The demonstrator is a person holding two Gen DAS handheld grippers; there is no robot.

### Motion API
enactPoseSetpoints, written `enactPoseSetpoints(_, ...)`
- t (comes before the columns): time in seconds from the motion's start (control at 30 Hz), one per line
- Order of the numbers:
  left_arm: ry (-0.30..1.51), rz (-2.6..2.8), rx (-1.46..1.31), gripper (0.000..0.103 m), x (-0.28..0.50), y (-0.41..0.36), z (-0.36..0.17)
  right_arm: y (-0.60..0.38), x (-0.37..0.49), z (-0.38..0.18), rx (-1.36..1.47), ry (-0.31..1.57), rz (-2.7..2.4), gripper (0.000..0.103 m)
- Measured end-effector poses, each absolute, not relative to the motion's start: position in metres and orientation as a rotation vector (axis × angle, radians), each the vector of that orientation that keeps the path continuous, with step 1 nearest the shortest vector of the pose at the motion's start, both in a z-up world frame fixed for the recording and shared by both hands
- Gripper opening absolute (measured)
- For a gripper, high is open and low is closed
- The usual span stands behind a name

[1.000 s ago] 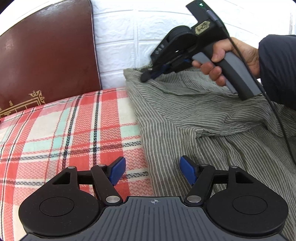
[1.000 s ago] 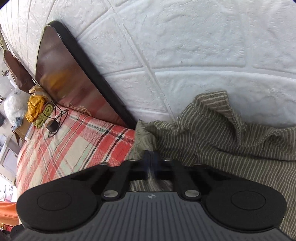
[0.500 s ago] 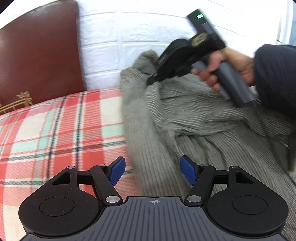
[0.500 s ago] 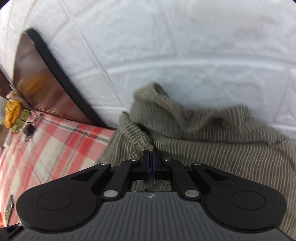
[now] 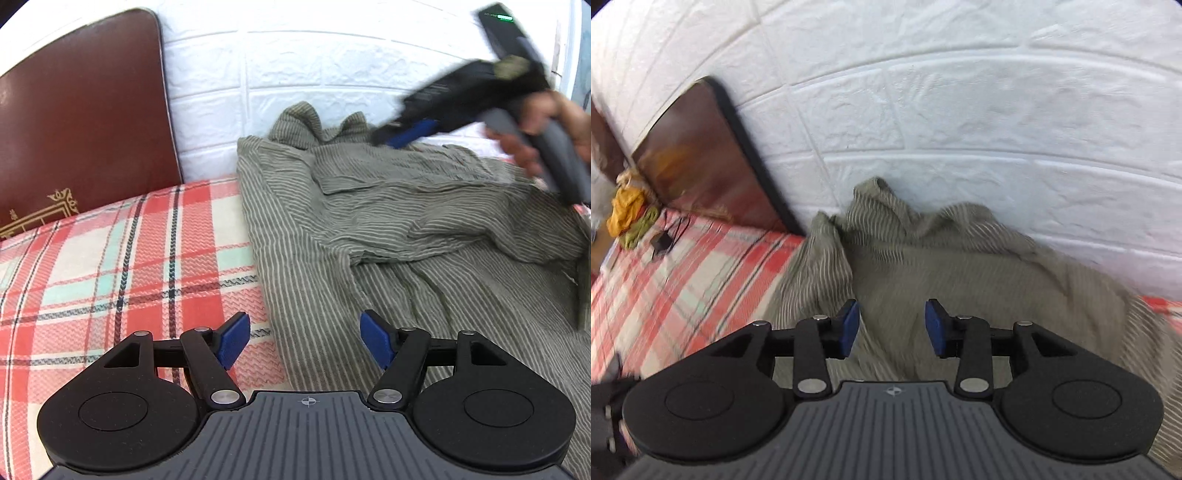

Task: Fold clothes

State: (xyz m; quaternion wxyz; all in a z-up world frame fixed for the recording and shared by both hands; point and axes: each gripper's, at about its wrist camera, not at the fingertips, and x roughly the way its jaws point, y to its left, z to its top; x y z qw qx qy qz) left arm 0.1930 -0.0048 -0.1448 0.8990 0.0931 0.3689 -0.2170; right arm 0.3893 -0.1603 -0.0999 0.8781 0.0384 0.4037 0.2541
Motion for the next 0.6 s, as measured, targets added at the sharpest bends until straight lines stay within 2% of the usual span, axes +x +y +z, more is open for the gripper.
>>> enactPoseSetpoints(0.13,0.771,-0.446,0.223,0.08,0.187,-0.012,-0.146,-0.201,0.356,-0.099,0.058,0.876,0.524,0.047)
enactPoseSetpoints(0.23,0.774,-0.443,0.224,0.08,0.182,-0.013,-0.144,-0.226,0.339,-0.098,0.068,0.881,0.517,0.056)
enactPoseSetpoints(0.5,0.791,-0.416,0.205,0.08,0.182,-0.017,-0.14,-0.266,0.31,-0.107,0.098,0.921,0.513,0.058)
enactPoseSetpoints(0.53,0.794,-0.413,0.201,0.08,0.183,-0.017,-0.14,-0.265,0.308,-0.11,0.102,0.934,0.517,0.054)
enactPoseSetpoints(0.6,0.797,-0.403,0.207,0.08,0.183,-0.018,-0.14,-0.263,0.306,-0.114,0.116,0.976,0.519,0.005)
